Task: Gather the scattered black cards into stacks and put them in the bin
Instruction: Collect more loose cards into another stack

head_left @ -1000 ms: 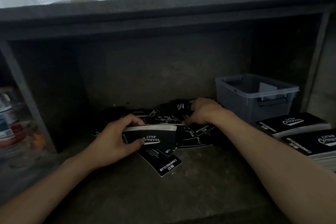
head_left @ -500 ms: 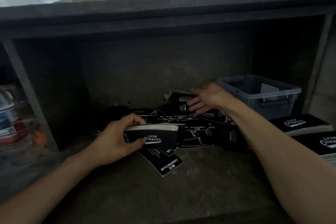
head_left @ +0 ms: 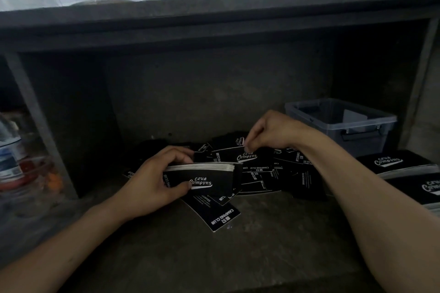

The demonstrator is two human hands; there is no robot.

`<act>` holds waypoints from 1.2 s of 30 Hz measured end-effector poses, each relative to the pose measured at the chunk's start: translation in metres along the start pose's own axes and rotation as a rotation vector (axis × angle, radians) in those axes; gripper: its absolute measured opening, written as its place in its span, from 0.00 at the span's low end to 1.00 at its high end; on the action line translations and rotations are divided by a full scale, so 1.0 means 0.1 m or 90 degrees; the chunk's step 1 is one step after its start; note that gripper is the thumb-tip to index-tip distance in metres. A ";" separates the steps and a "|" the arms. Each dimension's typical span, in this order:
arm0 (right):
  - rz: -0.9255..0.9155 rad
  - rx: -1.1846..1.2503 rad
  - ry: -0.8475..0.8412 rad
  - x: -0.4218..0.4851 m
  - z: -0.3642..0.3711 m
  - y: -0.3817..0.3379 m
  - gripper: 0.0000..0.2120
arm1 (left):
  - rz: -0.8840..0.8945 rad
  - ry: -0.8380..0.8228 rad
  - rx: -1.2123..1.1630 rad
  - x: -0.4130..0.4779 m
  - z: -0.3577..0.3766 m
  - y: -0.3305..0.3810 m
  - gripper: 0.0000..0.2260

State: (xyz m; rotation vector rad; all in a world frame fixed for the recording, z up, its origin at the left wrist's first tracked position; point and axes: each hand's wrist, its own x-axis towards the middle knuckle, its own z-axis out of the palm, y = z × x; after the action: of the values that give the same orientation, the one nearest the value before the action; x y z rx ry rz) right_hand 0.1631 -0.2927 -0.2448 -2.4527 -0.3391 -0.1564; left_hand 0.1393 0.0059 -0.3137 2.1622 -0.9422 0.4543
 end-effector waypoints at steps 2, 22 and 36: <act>-0.029 0.012 0.000 -0.01 -0.02 -0.01 0.05 | -0.002 0.003 0.004 0.00 0.00 -0.01 0.16; 0.001 -0.194 -0.106 0.17 0.22 0.14 0.15 | 0.010 -0.025 0.030 -0.03 -0.02 -0.06 0.13; 0.083 -0.203 -0.109 0.10 -0.03 0.25 0.16 | -0.002 -0.027 0.025 -0.03 -0.01 -0.05 0.14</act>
State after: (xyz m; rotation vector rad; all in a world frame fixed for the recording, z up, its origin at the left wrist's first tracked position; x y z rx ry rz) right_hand 0.1801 -0.3114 -0.2554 -2.8022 -0.2420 0.0617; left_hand 0.1415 0.0104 -0.3170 2.2157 -0.9604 0.4306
